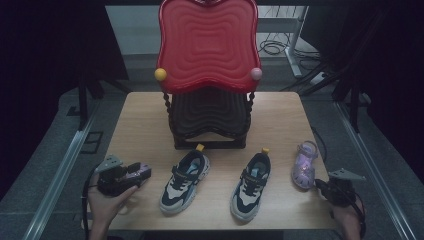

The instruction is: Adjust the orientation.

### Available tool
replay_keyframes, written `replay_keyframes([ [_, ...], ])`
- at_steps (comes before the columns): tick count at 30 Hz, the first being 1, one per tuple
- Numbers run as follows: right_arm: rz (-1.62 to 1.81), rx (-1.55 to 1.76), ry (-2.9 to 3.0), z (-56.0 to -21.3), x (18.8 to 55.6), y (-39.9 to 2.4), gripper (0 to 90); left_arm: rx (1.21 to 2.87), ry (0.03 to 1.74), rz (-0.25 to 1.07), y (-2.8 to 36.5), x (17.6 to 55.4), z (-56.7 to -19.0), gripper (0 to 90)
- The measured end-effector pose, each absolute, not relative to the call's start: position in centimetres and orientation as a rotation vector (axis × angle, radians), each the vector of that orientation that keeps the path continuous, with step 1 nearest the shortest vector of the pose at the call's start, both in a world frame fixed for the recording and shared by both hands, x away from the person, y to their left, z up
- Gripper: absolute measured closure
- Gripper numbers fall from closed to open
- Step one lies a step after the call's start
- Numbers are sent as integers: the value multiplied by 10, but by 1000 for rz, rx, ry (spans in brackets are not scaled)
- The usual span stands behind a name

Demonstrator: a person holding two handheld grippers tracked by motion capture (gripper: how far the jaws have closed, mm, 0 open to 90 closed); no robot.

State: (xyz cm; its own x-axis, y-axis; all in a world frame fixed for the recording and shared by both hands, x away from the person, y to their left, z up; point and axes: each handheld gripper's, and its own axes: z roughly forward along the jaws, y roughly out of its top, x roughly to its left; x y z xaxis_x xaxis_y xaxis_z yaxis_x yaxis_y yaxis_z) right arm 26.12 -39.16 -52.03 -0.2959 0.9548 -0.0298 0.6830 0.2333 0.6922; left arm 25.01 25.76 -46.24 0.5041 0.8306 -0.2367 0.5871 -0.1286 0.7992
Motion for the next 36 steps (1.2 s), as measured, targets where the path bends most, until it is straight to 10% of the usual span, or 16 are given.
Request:
replay_keyframes([
  [36,843,1428,2173,-518,269,-358,899,1815,1225,337,272,250,-461,438],
])
